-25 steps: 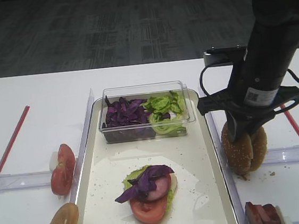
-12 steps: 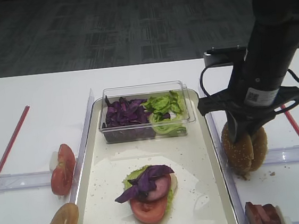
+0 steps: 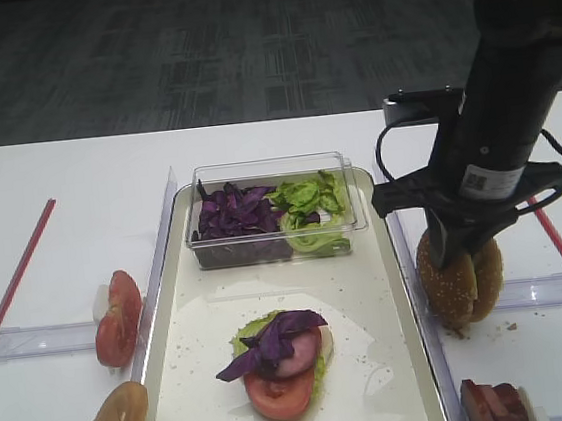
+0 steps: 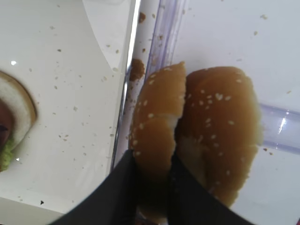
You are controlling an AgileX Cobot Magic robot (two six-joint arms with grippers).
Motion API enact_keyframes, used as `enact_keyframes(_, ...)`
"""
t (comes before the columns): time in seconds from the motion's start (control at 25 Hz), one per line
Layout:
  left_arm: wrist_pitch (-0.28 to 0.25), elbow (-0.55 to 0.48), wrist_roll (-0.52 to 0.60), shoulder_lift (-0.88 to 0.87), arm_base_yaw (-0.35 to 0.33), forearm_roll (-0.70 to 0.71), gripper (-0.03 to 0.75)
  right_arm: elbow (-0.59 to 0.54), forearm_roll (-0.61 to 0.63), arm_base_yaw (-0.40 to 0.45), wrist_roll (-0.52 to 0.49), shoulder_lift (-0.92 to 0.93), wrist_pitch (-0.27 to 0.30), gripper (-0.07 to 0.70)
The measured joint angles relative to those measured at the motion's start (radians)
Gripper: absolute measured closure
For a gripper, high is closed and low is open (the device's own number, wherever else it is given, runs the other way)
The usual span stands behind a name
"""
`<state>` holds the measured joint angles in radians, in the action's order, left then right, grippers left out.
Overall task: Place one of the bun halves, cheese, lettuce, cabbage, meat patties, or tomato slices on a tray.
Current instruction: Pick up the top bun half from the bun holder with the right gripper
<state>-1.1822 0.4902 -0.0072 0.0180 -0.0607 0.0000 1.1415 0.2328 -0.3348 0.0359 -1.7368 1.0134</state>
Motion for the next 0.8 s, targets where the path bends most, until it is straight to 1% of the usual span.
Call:
enact_keyframes(0.16, 0.000, 0.000, 0.000, 0.000, 0.000, -0.007, 0.223, 0.025, -0.001, -0.001, 0.000, -0.002, 0.027, 0.455)
enact_keyframes(0.36, 0.000, 0.000, 0.000, 0.000, 0.000, -0.007, 0.223, 0.083, -0.003, -0.001, 0.000, -0.002, 0.109, 0.455)
enact_keyframes(0.48, 0.000, 0.000, 0.000, 0.000, 0.000, -0.007, 0.223, 0.103, -0.005, -0.001, 0.000, -0.002, 0.145, 0.456)
enact_keyframes(0.68, 0.000, 0.000, 0.000, 0.000, 0.000, -0.007, 0.223, 0.141, -0.005, -0.001, 0.000, -0.002, 0.186, 0.456)
enact_keyframes(0.8, 0.000, 0.000, 0.000, 0.000, 0.000, -0.007, 0.223, 0.178, -0.005, -0.001, 0.000, 0.002, 0.200, 0.456)
